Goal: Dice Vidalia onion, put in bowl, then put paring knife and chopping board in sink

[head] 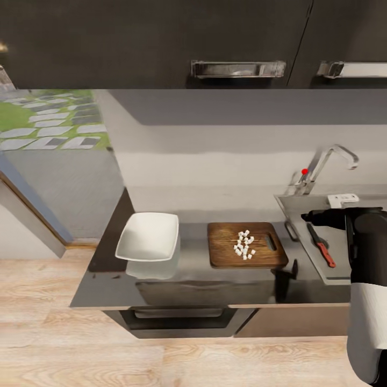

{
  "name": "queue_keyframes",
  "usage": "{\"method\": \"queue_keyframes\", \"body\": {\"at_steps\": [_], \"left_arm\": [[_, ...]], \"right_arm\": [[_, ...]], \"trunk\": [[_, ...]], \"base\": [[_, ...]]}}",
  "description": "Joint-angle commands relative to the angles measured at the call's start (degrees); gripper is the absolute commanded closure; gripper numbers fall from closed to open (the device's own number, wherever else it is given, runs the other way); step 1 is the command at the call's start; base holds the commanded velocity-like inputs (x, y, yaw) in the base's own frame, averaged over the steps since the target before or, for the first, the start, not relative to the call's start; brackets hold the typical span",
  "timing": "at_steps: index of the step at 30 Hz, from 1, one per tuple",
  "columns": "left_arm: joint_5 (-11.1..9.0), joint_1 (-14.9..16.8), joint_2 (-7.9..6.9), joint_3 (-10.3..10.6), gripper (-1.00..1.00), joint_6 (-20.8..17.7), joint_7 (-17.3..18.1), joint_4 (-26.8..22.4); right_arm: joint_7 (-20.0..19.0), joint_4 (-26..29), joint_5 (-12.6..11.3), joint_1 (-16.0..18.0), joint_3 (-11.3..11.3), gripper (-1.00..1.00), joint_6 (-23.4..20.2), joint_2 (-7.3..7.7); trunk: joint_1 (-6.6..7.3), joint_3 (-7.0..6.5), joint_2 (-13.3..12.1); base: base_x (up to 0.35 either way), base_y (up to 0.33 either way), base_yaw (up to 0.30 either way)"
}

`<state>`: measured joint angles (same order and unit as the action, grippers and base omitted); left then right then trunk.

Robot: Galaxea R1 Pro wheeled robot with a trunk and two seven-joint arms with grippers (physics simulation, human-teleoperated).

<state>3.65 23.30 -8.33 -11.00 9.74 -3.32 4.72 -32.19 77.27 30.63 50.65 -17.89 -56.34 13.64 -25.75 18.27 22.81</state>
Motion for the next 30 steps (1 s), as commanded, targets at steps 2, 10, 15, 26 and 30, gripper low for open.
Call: {"method": "queue_keyframes", "body": {"at_steps": [2, 10, 15, 26, 30], "left_arm": [[0.39, 0.11, -0.02, -0.33, -1.00, 0.45, -0.19, 0.29], [0.39, 0.10, -0.02, -0.35, -1.00, 0.45, -0.19, 0.29], [0.39, 0.08, -0.02, -0.35, -1.00, 0.45, -0.18, 0.29], [0.39, 0.08, -0.02, -0.34, -1.00, 0.45, -0.11, 0.29], [0.39, 0.08, -0.02, -0.35, -1.00, 0.45, -0.11, 0.29]], "right_arm": [[-0.59, -0.03, 0.58, 0.07, -0.04, -1.00, -0.17, -0.06], [-0.59, -0.25, 0.65, -0.10, -0.03, -1.00, -0.17, -1.62], [-0.59, -1.00, 0.72, -0.11, -0.03, -1.00, -0.16, -1.78], [-0.59, -2.91, 0.75, -0.11, 0.00, -1.00, -0.09, -1.86], [-0.59, -3.57, 0.75, -0.11, -0.02, -1.00, -0.09, -1.86]], "trunk": [[-0.03, 0.10, 0.11], [-0.03, 0.10, 0.11], [-0.03, 0.10, 0.11], [-0.03, 0.10, 0.11], [-0.03, 0.10, 0.11]], "base": [[0.000, 0.179, 0.000], [0.000, 0.025, 0.000], [-0.126, 0.085, 0.000], [-0.101, 0.104, 0.000], [-0.103, 0.169, 0.000]]}}
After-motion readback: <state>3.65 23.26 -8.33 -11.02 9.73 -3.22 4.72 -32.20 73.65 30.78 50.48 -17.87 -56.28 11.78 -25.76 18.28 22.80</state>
